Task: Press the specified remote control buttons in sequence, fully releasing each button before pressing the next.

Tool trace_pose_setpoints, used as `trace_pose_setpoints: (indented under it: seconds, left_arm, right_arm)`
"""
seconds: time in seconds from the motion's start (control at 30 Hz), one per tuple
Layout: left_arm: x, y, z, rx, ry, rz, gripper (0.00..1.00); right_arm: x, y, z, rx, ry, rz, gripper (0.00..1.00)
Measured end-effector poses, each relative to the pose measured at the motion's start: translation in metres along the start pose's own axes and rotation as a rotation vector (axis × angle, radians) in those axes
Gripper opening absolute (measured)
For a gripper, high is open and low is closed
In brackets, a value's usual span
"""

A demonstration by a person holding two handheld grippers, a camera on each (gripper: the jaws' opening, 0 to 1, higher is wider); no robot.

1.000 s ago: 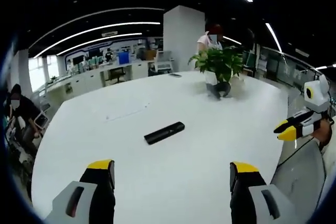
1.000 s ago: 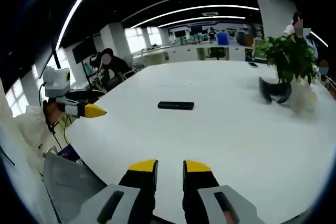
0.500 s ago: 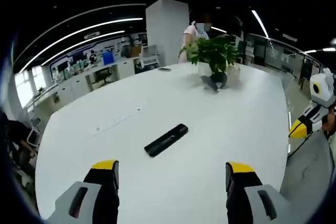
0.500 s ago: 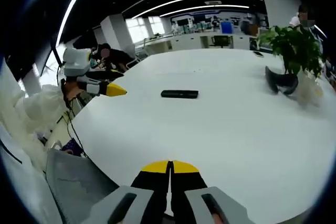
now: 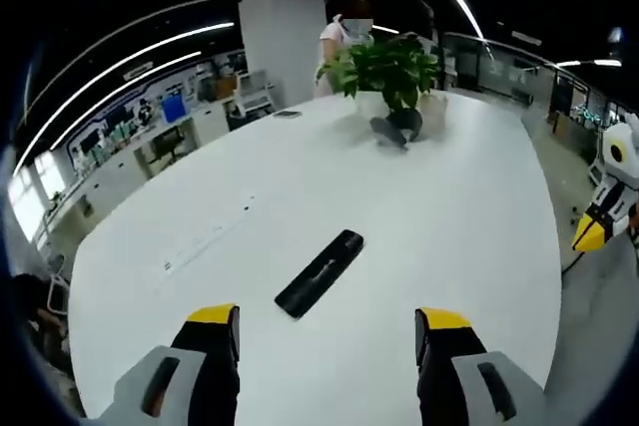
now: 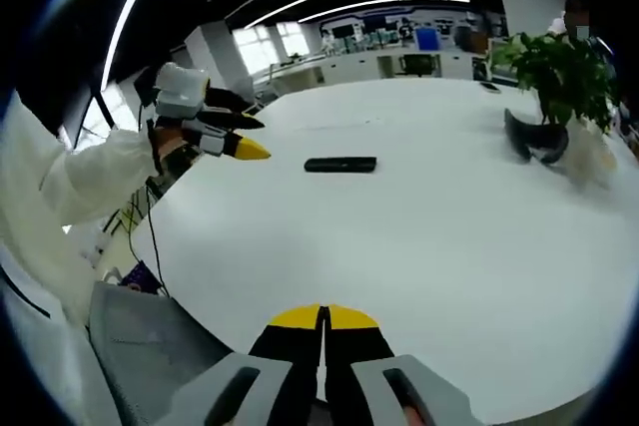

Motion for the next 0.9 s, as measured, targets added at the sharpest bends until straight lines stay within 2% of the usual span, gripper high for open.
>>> trace_pose_setpoints:
  seconds: [0.13, 0.4, 0.63, 0.83, 0.9]
  left_arm:
    - [0.019, 0.000, -0.006, 0.025, -0.039, -0.027, 0.66]
    - [0.055, 0.003, -0.018, 0.129, -0.077, -0.093, 0.63]
    - [0.079, 0.004, -0.022, 0.226, -0.134, -0.150, 0.56]
    - [0.103, -0.003, -0.027, 0.301, -0.168, -0.235, 0.51]
    - [0.109, -0.005, -0.026, 0.295, -0.191, -0.258, 0.50]
  right_arm:
    - [0.002, -0.002, -0.001, 0.008, 0.007, -0.007, 0.00]
    - [0.008, -0.002, 0.004, 0.017, 0.010, -0.036, 0.00]
    - [0.007, -0.001, 0.012, 0.045, 0.000, -0.047, 0.00]
    - [0.009, -0.002, 0.016, 0.064, -0.002, -0.059, 0.00]
    - [0.010, -0.002, 0.017, 0.068, -0.001, -0.061, 0.00]
Point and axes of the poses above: the point that each gripper's makers call its tool centre point, and the gripper's own axes: x roughly forward along the fingers, z roughly to its right, y roughly out of its top, the point moved 8 cm from there along -x, roughly backward along the fingers, and after that the axes turned 7 degrees about y, right-handed, at the moved point
